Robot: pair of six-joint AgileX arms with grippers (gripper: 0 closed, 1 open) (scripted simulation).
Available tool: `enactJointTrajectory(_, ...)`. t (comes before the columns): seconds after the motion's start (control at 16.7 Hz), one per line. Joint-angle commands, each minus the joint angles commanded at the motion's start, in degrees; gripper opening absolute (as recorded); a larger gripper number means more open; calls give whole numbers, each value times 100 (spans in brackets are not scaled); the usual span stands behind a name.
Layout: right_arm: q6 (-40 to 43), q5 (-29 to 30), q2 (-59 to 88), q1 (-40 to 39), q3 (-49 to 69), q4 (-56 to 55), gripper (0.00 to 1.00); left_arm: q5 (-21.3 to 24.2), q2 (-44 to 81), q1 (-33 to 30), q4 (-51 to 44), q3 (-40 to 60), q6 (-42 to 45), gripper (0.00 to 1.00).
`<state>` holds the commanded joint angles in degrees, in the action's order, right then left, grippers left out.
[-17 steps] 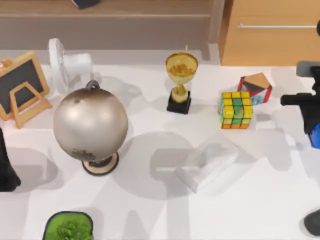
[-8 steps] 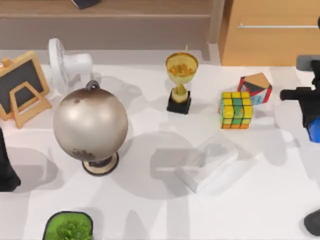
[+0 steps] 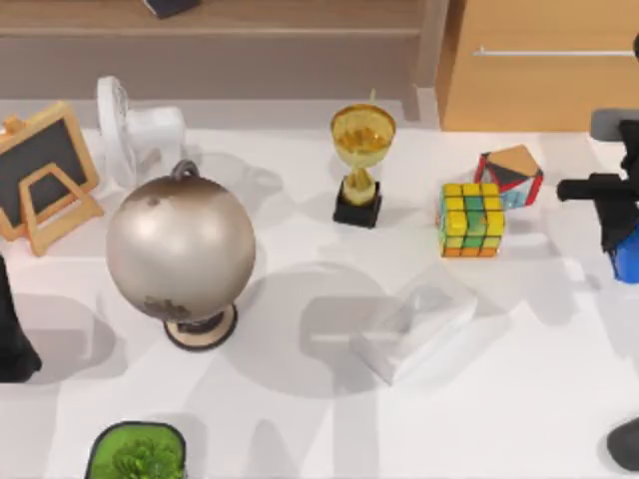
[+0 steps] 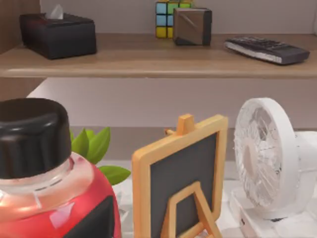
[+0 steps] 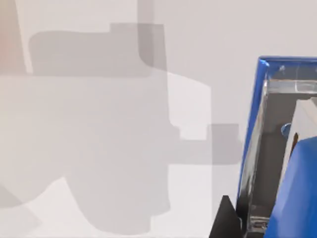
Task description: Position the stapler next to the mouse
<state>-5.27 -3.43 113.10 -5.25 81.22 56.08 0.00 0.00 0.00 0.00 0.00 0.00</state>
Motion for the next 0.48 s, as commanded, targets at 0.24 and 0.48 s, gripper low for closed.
enactJointTrajectory(0.24,-4,-7,154,5,-191,-92,0,0,0,0,0,0,0,100)
enactJointTrajectory(0.48,-5,-19,318,6,-351,-122,0,0,0,0,0,0,0,100)
